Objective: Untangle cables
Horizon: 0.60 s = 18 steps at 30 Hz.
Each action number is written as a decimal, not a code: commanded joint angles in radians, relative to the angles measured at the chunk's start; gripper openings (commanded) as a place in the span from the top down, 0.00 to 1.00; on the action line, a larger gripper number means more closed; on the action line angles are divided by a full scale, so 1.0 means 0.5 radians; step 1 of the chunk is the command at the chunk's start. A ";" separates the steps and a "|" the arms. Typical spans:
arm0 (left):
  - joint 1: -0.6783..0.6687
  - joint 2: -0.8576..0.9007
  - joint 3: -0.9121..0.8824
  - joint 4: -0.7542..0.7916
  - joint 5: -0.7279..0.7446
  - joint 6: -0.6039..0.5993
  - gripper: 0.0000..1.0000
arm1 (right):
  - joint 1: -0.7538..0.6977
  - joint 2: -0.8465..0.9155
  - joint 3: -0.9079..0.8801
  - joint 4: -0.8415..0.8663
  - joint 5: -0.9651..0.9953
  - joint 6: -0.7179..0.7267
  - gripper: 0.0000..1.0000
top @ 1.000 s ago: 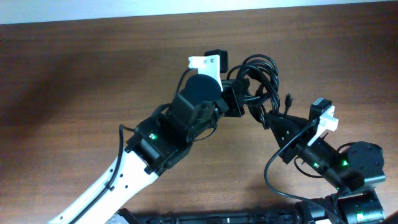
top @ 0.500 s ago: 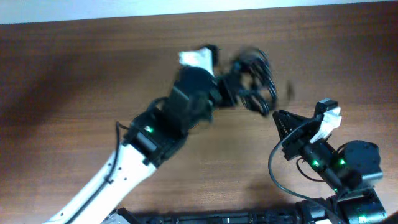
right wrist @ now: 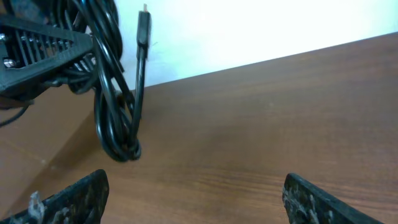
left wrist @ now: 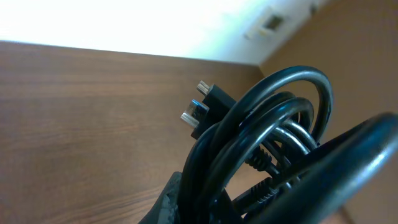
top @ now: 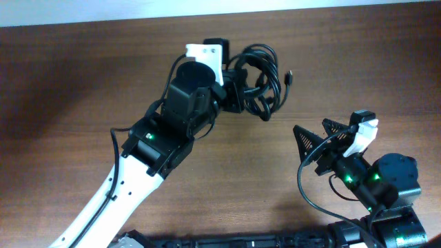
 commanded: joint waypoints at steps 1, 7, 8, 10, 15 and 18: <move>-0.006 -0.053 0.056 0.014 0.336 0.459 1.00 | -0.005 -0.013 -0.010 0.082 -0.279 -0.206 0.12; -0.006 -0.053 0.056 0.014 0.609 0.653 1.00 | -0.005 -0.013 -0.010 0.208 -0.536 -0.260 0.12; -0.006 -0.053 0.056 0.014 0.670 0.717 1.00 | -0.005 -0.013 -0.010 0.215 -0.548 -0.260 0.12; -0.008 -0.053 0.056 0.014 0.717 0.755 1.00 | -0.005 -0.013 -0.010 0.223 -0.558 -0.260 0.12; -0.056 -0.053 0.056 0.015 0.753 0.814 1.00 | -0.006 -0.013 -0.010 0.224 -0.573 -0.261 0.13; -0.113 -0.053 0.056 0.015 0.752 0.911 1.00 | -0.005 -0.013 -0.010 0.236 -0.574 -0.261 0.18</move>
